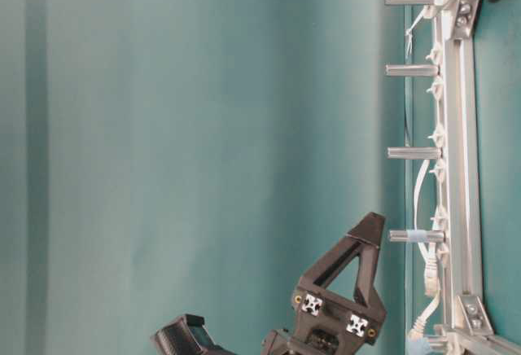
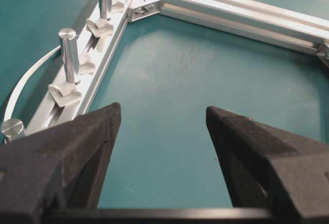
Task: Insert the wire through the string loop located on the right side.
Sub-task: 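Lift the held cable and carry it right toward the frame corner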
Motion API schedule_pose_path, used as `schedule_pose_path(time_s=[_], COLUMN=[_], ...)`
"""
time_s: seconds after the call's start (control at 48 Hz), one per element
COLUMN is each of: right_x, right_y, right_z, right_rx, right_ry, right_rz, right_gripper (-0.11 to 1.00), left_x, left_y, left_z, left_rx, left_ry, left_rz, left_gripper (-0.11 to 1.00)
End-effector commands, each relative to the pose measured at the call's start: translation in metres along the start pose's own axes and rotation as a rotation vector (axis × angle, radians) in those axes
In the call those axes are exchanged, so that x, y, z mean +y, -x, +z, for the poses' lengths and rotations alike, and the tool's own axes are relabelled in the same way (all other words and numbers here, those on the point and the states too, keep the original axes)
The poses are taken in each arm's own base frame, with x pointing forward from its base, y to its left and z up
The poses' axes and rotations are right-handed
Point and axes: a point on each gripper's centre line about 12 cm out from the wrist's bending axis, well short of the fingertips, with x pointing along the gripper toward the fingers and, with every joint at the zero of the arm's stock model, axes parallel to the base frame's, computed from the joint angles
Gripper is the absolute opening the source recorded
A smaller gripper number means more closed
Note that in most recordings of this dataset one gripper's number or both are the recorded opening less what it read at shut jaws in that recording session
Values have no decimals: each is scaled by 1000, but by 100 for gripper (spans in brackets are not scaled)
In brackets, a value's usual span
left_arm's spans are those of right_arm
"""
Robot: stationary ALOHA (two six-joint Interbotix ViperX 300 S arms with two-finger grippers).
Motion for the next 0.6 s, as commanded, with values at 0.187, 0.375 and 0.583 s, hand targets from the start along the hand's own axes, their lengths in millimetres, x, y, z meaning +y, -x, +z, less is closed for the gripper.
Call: schedule_pose_path(time_s=[0.187,0.375,0.583], right_x=[0,0,-1], right_y=[6,6,9], right_z=[15,15,13], right_rx=[-39,-38,-31], right_ry=[14,14,18], right_rz=[5,5,6], right_gripper=[12,12,12], left_x=[-3,-3,-4], left_y=[1,1,1], left_z=[11,11,11], left_rx=[-31,-20,-20], left_ry=[8,7,7], left_rz=[-8,-9,-10], left_gripper=[73,73,73])
